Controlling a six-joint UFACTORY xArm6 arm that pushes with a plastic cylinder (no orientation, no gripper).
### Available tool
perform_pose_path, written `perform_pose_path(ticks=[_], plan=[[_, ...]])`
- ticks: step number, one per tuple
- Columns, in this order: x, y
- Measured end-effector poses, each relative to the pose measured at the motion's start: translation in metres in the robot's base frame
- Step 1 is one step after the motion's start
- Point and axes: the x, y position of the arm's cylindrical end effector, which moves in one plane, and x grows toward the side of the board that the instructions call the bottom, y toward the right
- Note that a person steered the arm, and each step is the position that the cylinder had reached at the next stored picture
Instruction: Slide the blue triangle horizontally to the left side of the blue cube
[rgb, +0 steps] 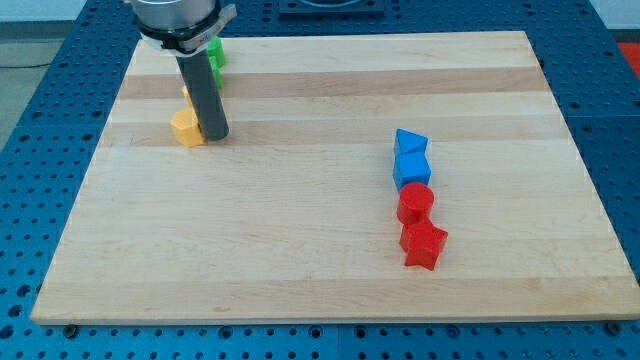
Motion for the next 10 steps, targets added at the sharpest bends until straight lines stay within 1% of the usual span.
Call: perform_pose_path(ticks=[1,2,4,5,6,8,9,10], plan=[[0.001,0.037],[-0.002,0.100],[-0.007,0.246],[0.008,0.291],[0.033,0.282],[0.038,0.213],[0.053,0.196],[0.079,0.193]])
